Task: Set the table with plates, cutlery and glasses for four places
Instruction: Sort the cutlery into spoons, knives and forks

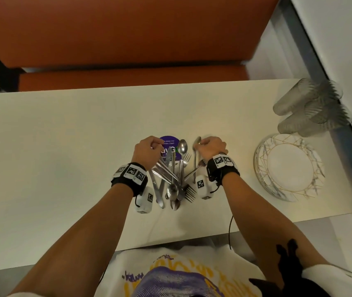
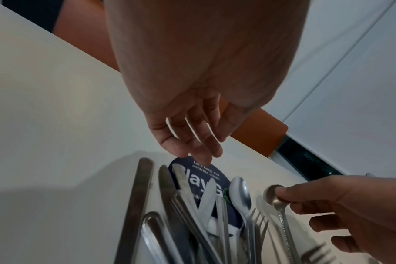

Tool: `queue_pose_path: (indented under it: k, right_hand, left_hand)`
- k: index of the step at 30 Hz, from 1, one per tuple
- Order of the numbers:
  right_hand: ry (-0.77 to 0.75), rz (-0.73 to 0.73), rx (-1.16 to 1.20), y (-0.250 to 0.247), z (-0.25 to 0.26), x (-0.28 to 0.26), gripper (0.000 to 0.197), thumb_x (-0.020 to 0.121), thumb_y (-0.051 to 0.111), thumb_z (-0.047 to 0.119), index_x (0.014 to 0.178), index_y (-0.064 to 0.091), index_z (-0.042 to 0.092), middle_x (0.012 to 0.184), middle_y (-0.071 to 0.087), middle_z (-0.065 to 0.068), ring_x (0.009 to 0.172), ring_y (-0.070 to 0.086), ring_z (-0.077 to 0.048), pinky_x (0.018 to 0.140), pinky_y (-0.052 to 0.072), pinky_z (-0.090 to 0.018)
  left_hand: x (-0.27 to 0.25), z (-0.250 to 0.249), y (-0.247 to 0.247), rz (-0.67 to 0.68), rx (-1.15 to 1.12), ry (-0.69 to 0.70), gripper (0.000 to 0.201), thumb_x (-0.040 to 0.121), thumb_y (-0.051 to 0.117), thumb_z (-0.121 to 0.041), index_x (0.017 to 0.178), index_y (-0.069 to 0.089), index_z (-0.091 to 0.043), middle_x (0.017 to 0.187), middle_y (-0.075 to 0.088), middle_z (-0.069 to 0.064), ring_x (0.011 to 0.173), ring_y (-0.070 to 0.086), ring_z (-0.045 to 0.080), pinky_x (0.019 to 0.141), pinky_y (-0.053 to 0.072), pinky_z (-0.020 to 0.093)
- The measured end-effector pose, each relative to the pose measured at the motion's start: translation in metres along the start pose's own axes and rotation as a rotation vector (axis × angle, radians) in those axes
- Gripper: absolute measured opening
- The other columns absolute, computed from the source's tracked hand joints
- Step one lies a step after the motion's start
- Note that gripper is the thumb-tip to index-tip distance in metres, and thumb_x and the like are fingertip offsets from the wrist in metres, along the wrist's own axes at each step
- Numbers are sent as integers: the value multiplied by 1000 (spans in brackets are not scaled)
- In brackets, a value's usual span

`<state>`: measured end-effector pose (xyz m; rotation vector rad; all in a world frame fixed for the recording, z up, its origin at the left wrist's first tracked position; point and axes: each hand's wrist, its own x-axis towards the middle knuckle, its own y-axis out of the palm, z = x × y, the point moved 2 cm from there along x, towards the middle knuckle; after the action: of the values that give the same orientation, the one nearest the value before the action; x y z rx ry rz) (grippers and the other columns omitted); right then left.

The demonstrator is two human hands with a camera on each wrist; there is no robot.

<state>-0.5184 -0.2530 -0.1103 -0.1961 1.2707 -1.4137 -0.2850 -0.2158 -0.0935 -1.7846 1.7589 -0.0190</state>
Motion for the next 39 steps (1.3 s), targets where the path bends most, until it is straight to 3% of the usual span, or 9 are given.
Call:
queue_pose_path:
  k: [6, 10, 14, 17, 22, 26, 29, 32, 39]
  right_hand:
    - [-32, 52, 89, -14, 2, -6, 16, 82, 73, 32, 87, 77, 17, 87, 72, 3, 93, 65, -23, 97, 50, -47]
    - [-74, 4, 142, -12, 0, -3, 21, 90, 64, 40, 76, 67, 24, 81, 68, 6, 89, 66, -23, 94, 51, -43]
    - [-160, -44, 413, -26, 12, -9, 13, 95, 65, 29, 88, 62, 18, 80, 70, 4, 67, 69, -4, 61, 48, -11]
    - [-229, 14, 562, -31, 29, -14, 10, 95, 65, 18, 90, 57, 16, 82, 77, -3, 61, 71, -8, 47, 47, -16]
    - [-309, 72, 711, -32, 67, -29, 11, 90, 70, 11, 90, 60, 8, 81, 77, -9, 65, 71, -27, 59, 62, -42]
    - [-349, 118, 678, -25, 91, -32, 21, 79, 81, 27, 85, 65, 13, 80, 75, -10, 68, 74, -32, 70, 62, -54]
    - [-397, 104, 594, -19, 102, -31, 35, 67, 82, 53, 80, 68, 24, 82, 74, -2, 80, 73, -26, 75, 62, -49]
    - [-424, 102, 507, -11, 103, -25, 39, 72, 74, 63, 85, 69, 27, 90, 75, 4, 90, 70, -20, 81, 60, -44]
    - [-361, 71, 160, 15, 64, 2, 19, 89, 71, 23, 107, 67, 18, 96, 67, 4, 90, 64, -15, 78, 48, -24]
  left_hand:
    - [6, -6, 3, 24, 5, 10, 17, 98, 59, -11, 104, 71, -20, 96, 77, 6, 85, 72, 19, 75, 61, 28]
    - [7, -3, 5, 31, -4, -13, 18, 98, 59, -10, 105, 72, -19, 94, 77, 4, 82, 75, 24, 76, 63, 31]
    - [8, -7, 9, 27, -35, -27, 17, 96, 61, -12, 106, 73, -17, 93, 77, 2, 82, 75, 17, 76, 62, 30]
    - [10, -16, 15, 57, -66, -16, 18, 95, 64, -17, 111, 73, -19, 97, 77, -2, 89, 76, 13, 76, 61, 22]
    - [10, -35, 24, 190, -128, 77, 36, 87, 71, -26, 123, 70, -20, 97, 79, -12, 100, 72, 5, 92, 56, 26]
    - [11, -39, 22, 157, -132, 101, 29, 91, 75, -25, 118, 71, -17, 81, 78, -10, 74, 70, 1, 78, 53, 27]
    - [9, -38, 12, 100, -180, 128, 15, 102, 61, -17, 112, 73, -13, 75, 76, -2, 77, 76, 17, 76, 61, 32]
    - [13, -26, 0, 58, -149, 133, 26, 108, 47, -13, 109, 73, -13, 69, 65, 0, 60, 66, 16, 61, 56, 26]
    - [21, 11, -25, -22, -110, -17, 31, 106, 43, -14, 107, 74, -17, 71, 60, -1, 62, 52, 16, 58, 44, 28]
